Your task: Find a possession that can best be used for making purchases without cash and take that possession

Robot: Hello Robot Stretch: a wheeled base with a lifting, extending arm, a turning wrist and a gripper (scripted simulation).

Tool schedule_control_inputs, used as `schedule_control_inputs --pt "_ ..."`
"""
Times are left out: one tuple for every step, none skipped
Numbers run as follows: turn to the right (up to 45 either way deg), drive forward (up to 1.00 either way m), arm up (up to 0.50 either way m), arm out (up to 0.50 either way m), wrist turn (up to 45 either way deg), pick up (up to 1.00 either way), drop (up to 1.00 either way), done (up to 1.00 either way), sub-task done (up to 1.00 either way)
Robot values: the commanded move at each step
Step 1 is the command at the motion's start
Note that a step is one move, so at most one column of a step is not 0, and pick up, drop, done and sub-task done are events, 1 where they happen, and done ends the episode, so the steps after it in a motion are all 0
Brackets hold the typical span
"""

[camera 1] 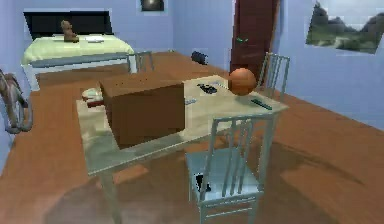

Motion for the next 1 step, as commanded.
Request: schedule_control_inputs --pt "45.0 0.0 0.0 0.0 0.0 0.0 0.0 0.0 0.0"
